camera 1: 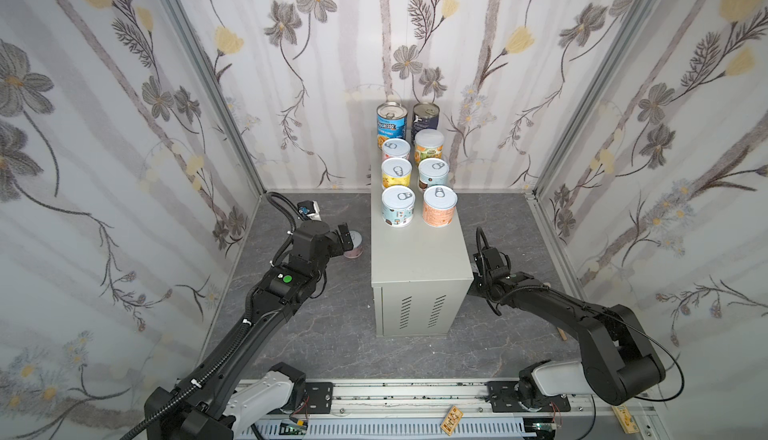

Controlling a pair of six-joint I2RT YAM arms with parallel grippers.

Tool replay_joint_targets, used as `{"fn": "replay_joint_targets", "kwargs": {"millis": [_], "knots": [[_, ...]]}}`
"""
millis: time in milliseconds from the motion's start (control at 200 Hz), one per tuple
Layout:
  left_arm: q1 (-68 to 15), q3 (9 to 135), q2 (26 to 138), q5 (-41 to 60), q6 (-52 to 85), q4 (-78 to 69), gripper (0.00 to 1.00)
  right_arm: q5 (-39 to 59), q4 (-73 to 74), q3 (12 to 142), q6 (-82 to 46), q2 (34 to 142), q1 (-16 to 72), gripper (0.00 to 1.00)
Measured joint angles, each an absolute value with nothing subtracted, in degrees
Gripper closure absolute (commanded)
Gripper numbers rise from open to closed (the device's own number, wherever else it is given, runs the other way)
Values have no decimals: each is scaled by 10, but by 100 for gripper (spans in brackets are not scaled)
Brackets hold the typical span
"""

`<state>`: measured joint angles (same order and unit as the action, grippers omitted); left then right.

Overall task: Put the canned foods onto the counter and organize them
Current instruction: 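Lift the green-labelled can off the floor with the right gripper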

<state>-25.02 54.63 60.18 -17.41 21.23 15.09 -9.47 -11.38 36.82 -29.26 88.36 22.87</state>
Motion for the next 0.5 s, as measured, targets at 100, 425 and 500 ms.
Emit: {"fn": "replay_joint_targets", "kwargs": {"millis": [100, 425, 500], "knots": [[-250, 546, 603, -176, 213, 151, 0, -115, -56, 330, -305, 878, 237, 2], [-250, 546, 609, -176, 214, 151, 0, -188, 59, 308, -321, 891, 251, 0], [-250, 546, 611, -176, 214, 151, 0, -196, 60, 312, -321, 894, 251, 0]]}}
